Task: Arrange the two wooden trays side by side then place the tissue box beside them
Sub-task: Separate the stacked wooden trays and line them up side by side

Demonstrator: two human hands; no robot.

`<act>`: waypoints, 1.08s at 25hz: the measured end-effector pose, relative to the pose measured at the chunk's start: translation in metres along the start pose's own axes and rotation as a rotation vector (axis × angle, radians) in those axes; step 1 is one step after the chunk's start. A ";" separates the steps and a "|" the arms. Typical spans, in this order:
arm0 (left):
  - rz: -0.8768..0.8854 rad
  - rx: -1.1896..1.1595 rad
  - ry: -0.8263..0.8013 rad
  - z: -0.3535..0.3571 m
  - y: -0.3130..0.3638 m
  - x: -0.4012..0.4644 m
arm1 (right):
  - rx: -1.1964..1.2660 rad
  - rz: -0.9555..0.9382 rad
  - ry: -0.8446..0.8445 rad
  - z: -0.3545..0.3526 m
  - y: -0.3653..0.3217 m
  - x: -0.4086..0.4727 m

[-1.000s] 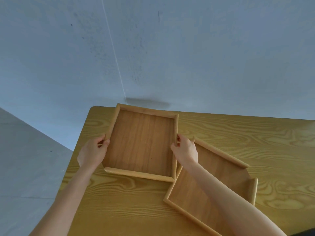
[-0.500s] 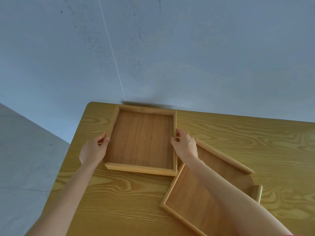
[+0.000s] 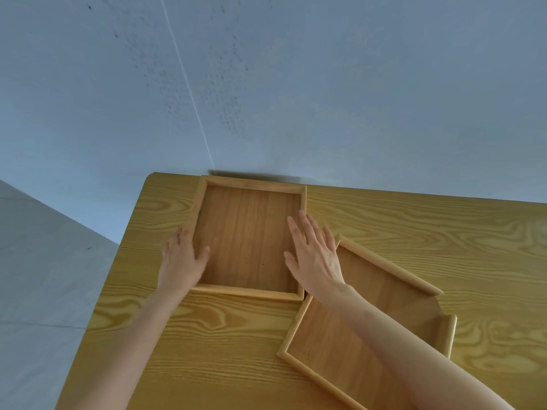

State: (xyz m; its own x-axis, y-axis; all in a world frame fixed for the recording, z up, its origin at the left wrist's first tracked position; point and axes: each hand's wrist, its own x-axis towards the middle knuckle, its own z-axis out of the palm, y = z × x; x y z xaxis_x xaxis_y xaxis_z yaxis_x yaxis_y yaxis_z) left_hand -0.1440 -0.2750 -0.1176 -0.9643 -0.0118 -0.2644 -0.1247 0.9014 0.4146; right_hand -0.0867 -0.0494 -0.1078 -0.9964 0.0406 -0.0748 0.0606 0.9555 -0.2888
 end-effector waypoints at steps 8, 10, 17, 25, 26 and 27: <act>0.487 0.268 -0.192 0.049 0.037 -0.055 | 0.055 0.056 -0.069 0.007 0.010 -0.073; 0.496 0.248 -0.260 0.055 0.040 -0.062 | 0.088 0.073 -0.097 0.011 0.013 -0.098; 0.518 0.306 -0.203 0.061 0.040 -0.068 | 0.093 0.078 -0.250 0.024 0.013 -0.152; 0.529 0.319 -0.181 0.063 0.038 -0.069 | 0.024 0.015 -0.281 0.027 0.021 -0.153; 0.528 0.317 -0.182 0.063 0.038 -0.068 | 0.024 0.012 -0.279 0.027 0.021 -0.153; 0.529 0.313 -0.182 0.063 0.038 -0.068 | 0.027 0.010 -0.278 0.028 0.022 -0.153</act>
State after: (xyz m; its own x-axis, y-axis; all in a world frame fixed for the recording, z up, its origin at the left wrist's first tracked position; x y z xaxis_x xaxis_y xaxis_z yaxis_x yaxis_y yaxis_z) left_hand -0.0683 -0.2127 -0.1391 -0.8182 0.5180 -0.2492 0.4576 0.8493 0.2631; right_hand 0.0687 -0.0427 -0.1290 -0.9413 -0.0349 -0.3357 0.0760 0.9472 -0.3114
